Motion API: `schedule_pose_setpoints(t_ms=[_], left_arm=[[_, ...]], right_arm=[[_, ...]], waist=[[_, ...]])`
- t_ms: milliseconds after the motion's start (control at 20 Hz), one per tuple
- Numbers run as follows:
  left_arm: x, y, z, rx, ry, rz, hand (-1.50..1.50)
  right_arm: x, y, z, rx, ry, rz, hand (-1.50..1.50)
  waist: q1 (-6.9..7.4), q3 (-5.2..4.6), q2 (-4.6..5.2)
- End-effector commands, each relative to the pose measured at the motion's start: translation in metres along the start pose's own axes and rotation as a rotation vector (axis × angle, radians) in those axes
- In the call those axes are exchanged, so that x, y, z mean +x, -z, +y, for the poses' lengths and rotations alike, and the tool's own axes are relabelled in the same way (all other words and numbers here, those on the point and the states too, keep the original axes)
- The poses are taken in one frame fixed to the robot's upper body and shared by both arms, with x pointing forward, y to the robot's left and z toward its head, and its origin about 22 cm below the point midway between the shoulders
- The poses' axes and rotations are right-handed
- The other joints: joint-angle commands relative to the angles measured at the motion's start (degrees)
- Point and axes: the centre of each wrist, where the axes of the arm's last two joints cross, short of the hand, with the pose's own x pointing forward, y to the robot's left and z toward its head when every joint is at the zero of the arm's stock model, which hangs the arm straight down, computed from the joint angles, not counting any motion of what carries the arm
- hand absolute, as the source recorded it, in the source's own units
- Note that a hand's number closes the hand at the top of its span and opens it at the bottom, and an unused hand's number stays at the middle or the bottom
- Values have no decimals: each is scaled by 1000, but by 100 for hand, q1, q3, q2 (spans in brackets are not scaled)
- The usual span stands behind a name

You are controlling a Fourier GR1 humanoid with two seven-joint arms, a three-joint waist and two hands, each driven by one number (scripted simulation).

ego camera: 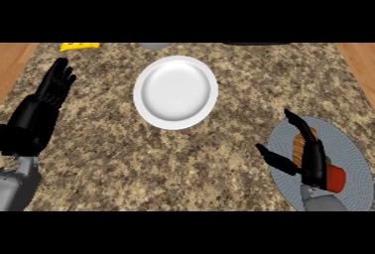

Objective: Pick the bell pepper from the placemat and place it in the plate

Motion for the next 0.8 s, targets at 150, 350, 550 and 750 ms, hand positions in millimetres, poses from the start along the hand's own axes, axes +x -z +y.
schedule_pose_setpoints(t_ms=[150,350,550,750], left_arm=[[3,8,9,-5,-6,5,0],[-7,4,8,-7,22,17,0],[14,7,8,-8,14,-12,0],[-2,5,-6,-4,0,11,0]], right_arm=[[33,13,-41,-116,-161,-74,-150],[36,6,-71,-14,-372,95,-150],[38,15,-98,80,-601,299,-150],[63,22,-102,245,-734,463,-150]], waist=[[-6,-12,-23],[-84,-41,-34],[-24,-54,-59],[-29,-48,-23]])
